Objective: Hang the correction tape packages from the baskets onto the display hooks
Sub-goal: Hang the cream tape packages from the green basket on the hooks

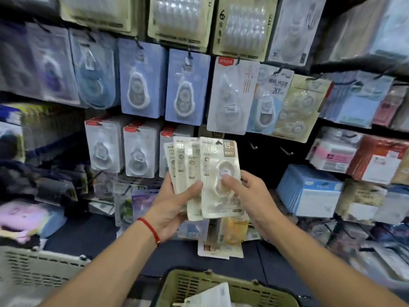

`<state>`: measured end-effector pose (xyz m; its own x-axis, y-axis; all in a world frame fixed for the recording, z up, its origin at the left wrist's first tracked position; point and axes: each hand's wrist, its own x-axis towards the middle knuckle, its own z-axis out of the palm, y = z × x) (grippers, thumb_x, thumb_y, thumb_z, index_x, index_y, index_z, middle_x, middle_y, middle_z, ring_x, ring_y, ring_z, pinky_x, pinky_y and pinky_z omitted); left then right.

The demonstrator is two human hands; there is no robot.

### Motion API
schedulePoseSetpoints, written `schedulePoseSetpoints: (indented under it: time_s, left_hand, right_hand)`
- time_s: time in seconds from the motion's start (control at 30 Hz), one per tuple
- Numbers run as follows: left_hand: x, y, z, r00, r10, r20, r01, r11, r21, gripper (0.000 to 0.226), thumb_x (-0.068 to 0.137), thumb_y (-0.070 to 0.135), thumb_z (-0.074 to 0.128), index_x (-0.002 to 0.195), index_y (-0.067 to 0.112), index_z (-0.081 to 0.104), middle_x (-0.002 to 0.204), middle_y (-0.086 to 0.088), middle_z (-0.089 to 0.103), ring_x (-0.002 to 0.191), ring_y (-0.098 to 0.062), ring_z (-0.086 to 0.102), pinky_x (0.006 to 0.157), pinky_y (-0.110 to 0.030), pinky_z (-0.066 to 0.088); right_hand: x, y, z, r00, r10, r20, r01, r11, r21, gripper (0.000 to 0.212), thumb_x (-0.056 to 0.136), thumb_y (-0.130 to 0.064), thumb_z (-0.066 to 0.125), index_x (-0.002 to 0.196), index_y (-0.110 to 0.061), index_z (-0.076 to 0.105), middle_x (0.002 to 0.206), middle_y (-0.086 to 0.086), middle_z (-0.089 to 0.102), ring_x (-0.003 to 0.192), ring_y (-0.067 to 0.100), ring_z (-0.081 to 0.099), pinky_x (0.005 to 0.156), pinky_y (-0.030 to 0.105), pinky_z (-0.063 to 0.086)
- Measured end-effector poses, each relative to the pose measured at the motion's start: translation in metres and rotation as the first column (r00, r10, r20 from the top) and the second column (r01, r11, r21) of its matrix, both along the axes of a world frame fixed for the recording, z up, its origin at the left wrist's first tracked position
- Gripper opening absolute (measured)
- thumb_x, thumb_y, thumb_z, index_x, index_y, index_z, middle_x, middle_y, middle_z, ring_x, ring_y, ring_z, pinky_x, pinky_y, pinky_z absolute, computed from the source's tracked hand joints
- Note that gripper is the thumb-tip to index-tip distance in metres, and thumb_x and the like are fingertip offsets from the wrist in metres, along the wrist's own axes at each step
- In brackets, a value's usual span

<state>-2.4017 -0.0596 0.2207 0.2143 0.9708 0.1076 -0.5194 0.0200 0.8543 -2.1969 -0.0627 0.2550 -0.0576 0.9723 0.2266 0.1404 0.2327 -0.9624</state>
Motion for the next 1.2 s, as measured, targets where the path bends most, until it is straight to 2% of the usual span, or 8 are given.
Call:
schedulePoseSetpoints:
  time_s: [0.3,0.43,0.6,0.77,0.83,0.9,1.03,1.2]
  left_hand:
    - [-0.041,0.012,-0.017,0.959,0.278,-0.052,-0.277,0.960,0.026,0.067,0.077,0.008,0.085,0.133,0.034,0.058,0.125,0.000,0.077,0.113,-0.029,0.075,0.081,-0.059,0.064]
    - [-0.047,0.010,-0.014,0.941,0.336,-0.031,-0.333,0.940,0.071,0.066,0.081,0.009,0.082,0.137,0.034,0.057,0.129,-0.002,0.075,0.115,-0.030,0.074,0.081,-0.056,0.064]
    - [-0.044,0.003,-0.007,0.920,0.393,0.002,-0.392,0.918,0.056,0.068,0.078,0.014,0.082,0.138,0.032,0.055,0.130,-0.005,0.073,0.118,-0.042,0.070,0.053,-0.040,0.062]
    - [-0.038,0.001,-0.003,0.912,0.411,-0.009,-0.410,0.911,0.044,0.070,0.076,0.016,0.081,0.138,0.036,0.056,0.128,0.003,0.075,0.117,-0.030,0.073,0.086,-0.077,0.054]
    - [-0.035,0.000,-0.002,0.909,0.416,-0.009,-0.415,0.909,0.042,0.071,0.076,0.015,0.081,0.139,0.035,0.056,0.129,0.003,0.075,0.117,-0.030,0.073,0.090,-0.074,0.055]
    - [-0.032,0.000,-0.003,0.913,0.407,-0.010,-0.406,0.913,0.039,0.069,0.077,0.014,0.080,0.138,0.034,0.056,0.129,0.002,0.075,0.117,-0.030,0.073,0.091,-0.071,0.056]
    - [-0.026,0.001,-0.005,0.935,0.355,-0.013,-0.354,0.934,0.058,0.061,0.084,0.009,0.078,0.136,0.032,0.057,0.130,-0.003,0.074,0.118,-0.031,0.073,0.090,-0.069,0.058]
    - [-0.016,0.002,-0.006,0.956,0.292,0.023,-0.293,0.953,0.077,0.069,0.084,0.003,0.077,0.144,0.025,0.051,0.134,-0.010,0.072,0.122,-0.035,0.070,0.096,-0.064,0.058]
  right_hand:
    - [-0.016,0.037,-0.018,0.987,-0.161,0.005,0.159,0.980,0.119,0.036,0.079,-0.048,0.076,0.112,-0.035,0.070,0.109,-0.016,0.078,0.097,0.003,0.075,0.078,0.025,0.057]
    - [-0.020,0.052,-0.024,0.979,-0.206,0.001,0.204,0.971,0.124,0.028,0.089,-0.045,0.075,0.115,-0.038,0.069,0.112,-0.020,0.076,0.101,0.001,0.073,0.090,0.037,0.058]
    - [-0.024,0.059,-0.026,0.972,-0.234,0.006,0.231,0.963,0.139,0.030,0.092,-0.048,0.076,0.118,-0.038,0.067,0.110,-0.023,0.075,0.101,-0.002,0.072,0.093,0.035,0.058]
    - [-0.024,0.067,-0.028,0.945,-0.298,0.135,0.274,0.947,0.167,0.041,0.093,-0.056,0.071,0.127,-0.035,0.061,0.112,-0.022,0.073,0.107,-0.001,0.069,0.089,0.028,0.056]
    - [-0.023,0.067,-0.033,0.900,-0.323,0.292,0.305,0.946,0.108,0.067,0.097,-0.060,0.062,0.151,-0.024,0.044,0.143,-0.008,0.060,0.132,0.015,0.058,0.102,0.035,0.050]
    - [-0.022,0.060,-0.037,0.862,-0.347,0.370,0.338,0.937,0.093,0.070,0.102,-0.054,0.057,0.159,-0.019,0.033,0.155,0.004,0.043,0.139,0.020,0.048,0.106,0.034,0.043]
    - [-0.029,0.038,-0.035,0.963,-0.073,0.260,0.052,0.995,0.084,0.047,0.097,-0.060,0.059,0.134,-0.032,0.058,0.129,-0.014,0.065,0.111,-0.004,0.062,0.096,0.026,0.053]
    - [-0.037,0.025,-0.035,0.982,0.094,0.162,-0.103,0.993,0.048,0.045,0.081,-0.067,0.075,0.117,-0.041,0.065,0.112,-0.020,0.075,0.103,0.003,0.072,0.087,0.030,0.060]
